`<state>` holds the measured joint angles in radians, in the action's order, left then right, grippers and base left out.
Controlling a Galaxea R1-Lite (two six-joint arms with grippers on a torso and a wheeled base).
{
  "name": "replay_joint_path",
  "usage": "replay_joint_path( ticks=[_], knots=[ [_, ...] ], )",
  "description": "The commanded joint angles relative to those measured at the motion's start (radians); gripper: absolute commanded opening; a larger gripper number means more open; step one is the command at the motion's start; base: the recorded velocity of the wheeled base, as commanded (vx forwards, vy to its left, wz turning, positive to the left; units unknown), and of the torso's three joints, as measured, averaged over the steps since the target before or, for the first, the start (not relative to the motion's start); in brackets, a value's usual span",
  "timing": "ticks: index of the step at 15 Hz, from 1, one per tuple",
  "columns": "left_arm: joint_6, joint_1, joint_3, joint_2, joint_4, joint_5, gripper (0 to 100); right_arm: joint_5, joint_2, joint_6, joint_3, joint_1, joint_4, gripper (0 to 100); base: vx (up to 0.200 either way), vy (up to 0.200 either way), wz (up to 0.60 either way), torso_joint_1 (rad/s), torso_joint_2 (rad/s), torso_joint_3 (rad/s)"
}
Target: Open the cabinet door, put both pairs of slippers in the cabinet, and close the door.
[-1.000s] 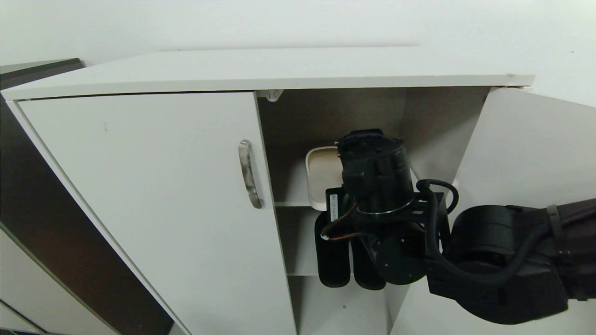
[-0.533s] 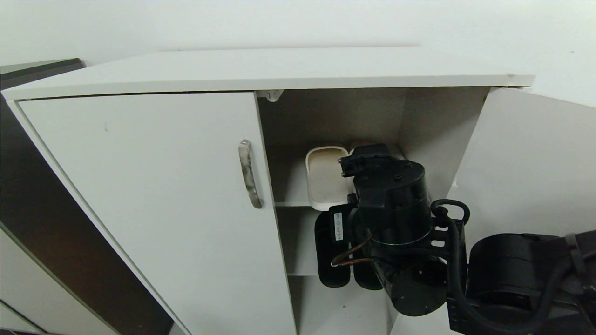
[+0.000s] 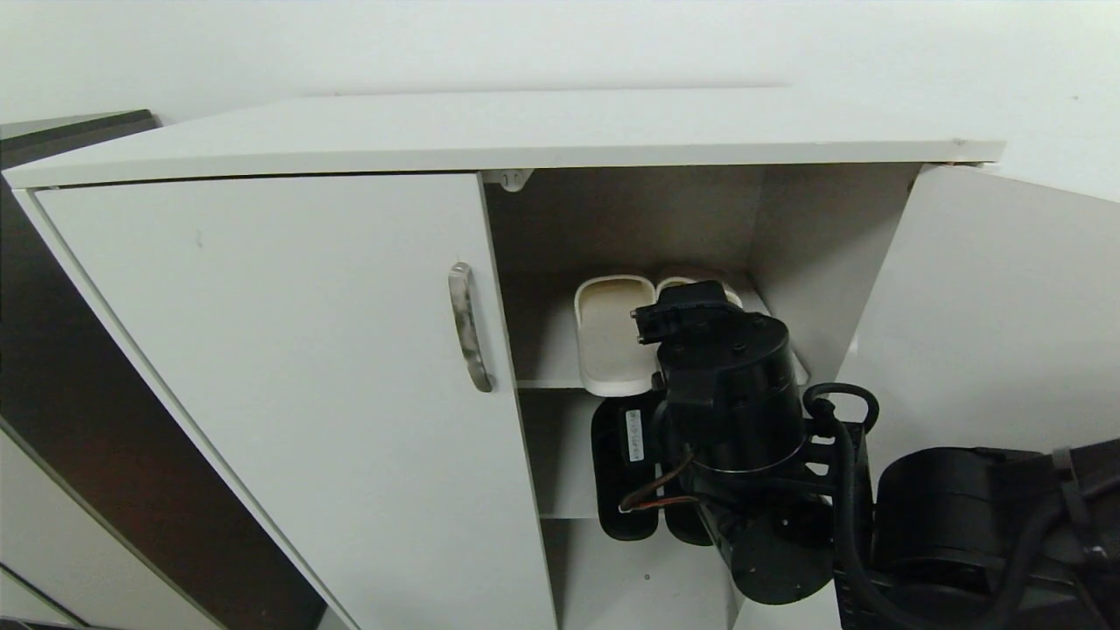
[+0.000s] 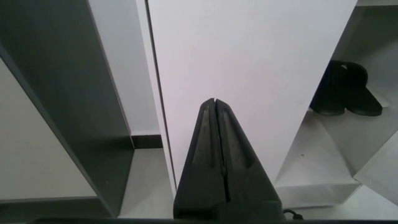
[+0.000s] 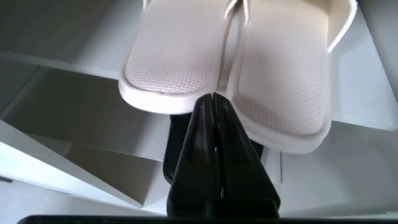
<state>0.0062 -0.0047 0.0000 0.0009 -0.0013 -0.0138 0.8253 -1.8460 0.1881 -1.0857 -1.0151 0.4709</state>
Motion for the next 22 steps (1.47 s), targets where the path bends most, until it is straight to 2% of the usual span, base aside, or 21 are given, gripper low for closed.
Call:
replay_joint_path(
  ticks=[1, 17, 22],
  knots=[
    [0.0, 0.0, 0.0, -0.001, 0.0, 0.0, 0, 0.0, -0.01, -0.001, 0.003, -0.002, 0.0, 0, -0.2, 0.0, 0.0, 0.002, 0.0, -0.002],
    [0.0, 0.0, 0.0, 0.001, 0.0, 0.0, 0, 0.0, -0.004, -0.013, 0.033, 0.033, 0.051, 0, -0.2, 0.0, 0.0, 0.003, 0.0, 0.003],
    [-0.003, 0.0, 0.0, -0.001, 0.0, 0.0, 0, 0.0, -0.006, -0.019, 0.044, 0.035, 0.06, 0, 0.0, 0.0, 0.0, 0.0, 0.0, 0.0]
  ],
)
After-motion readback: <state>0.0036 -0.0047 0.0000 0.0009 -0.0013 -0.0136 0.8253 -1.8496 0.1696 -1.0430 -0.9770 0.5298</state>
